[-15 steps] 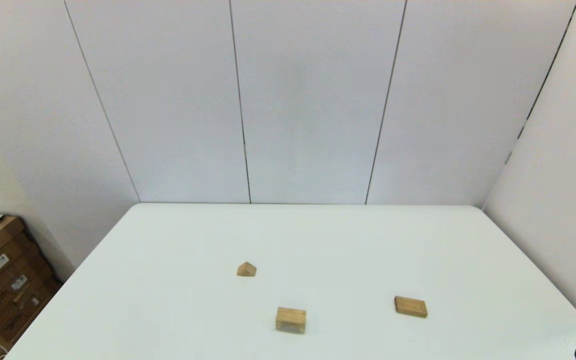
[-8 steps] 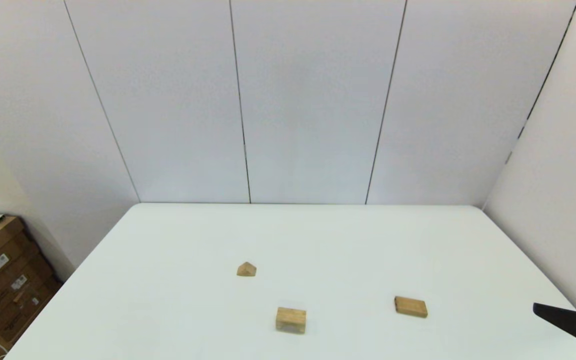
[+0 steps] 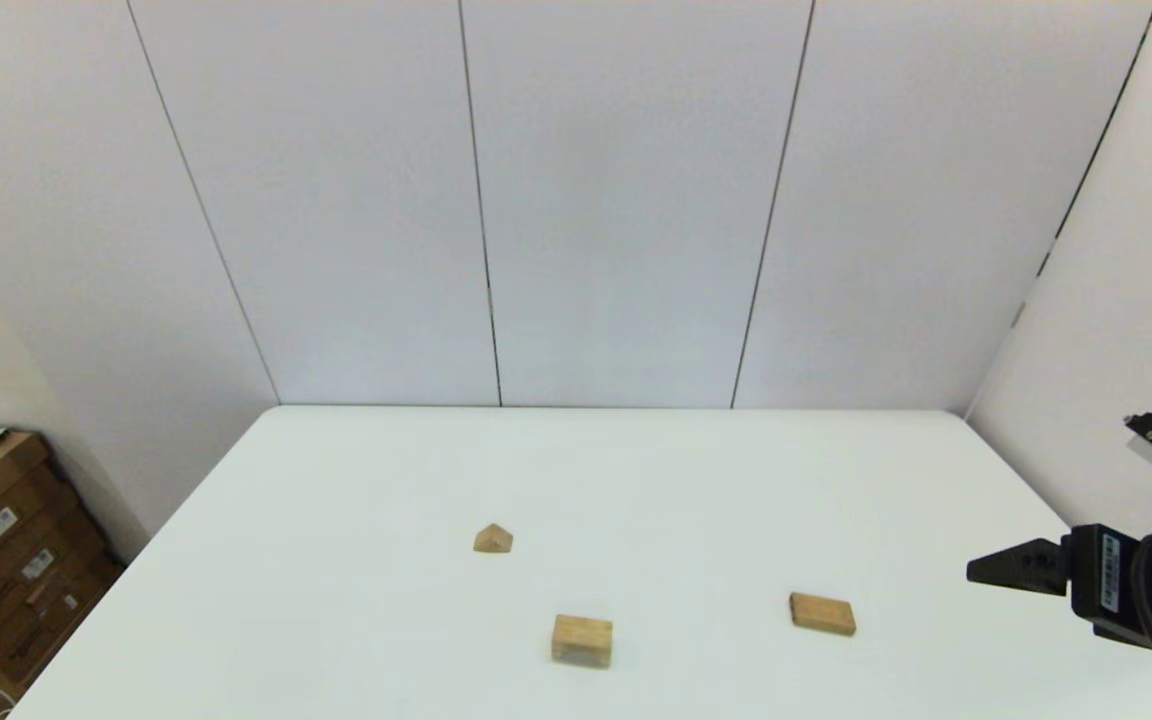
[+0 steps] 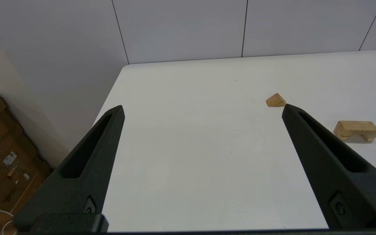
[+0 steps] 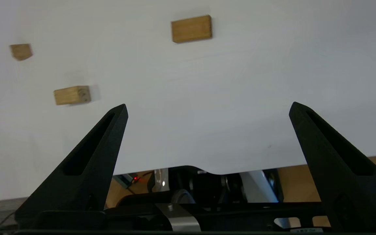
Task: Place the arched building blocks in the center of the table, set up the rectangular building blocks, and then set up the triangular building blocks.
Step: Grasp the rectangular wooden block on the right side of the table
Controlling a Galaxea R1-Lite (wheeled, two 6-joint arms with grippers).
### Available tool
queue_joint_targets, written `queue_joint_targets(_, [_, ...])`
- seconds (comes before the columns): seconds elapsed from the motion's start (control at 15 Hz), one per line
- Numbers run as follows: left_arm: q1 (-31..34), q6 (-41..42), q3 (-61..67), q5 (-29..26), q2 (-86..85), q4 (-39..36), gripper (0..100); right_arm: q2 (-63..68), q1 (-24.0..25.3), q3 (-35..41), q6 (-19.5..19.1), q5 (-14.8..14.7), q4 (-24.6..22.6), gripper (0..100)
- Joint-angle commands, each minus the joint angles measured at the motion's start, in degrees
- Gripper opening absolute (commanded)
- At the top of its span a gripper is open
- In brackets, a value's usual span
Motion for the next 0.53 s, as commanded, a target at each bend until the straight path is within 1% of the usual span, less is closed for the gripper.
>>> queue_joint_targets(0.07, [-0.02,0.02,0.0,-0.02,0.07,0.0,100,5.59,-0.86,-1.01,0.55,0.44,-0.22,100])
queue_joint_targets(0.27, [-0.02,0.02,0.0,0.07,0.07,0.0,100,11.57,-0.69,-4.43,0.64,0.09,-0.22,100])
queue_joint_targets(0.33, [-0.02,0.02,0.0,-0.02,0.07,0.0,100,14.38,-0.51,-5.93,1.87,0.0,0.04,100])
queue_joint_targets(0.4, [-0.02,0.02,0.0,-0.02,0.07,0.0,100,16.93,-0.16,-7.6,4.07,-0.08,0.31,100])
queue_joint_targets(0.53, [-0.02,0.02,0.0,-0.02,0.07,0.0,100,21.85,0.19,-11.11,10.66,-0.08,0.92,100])
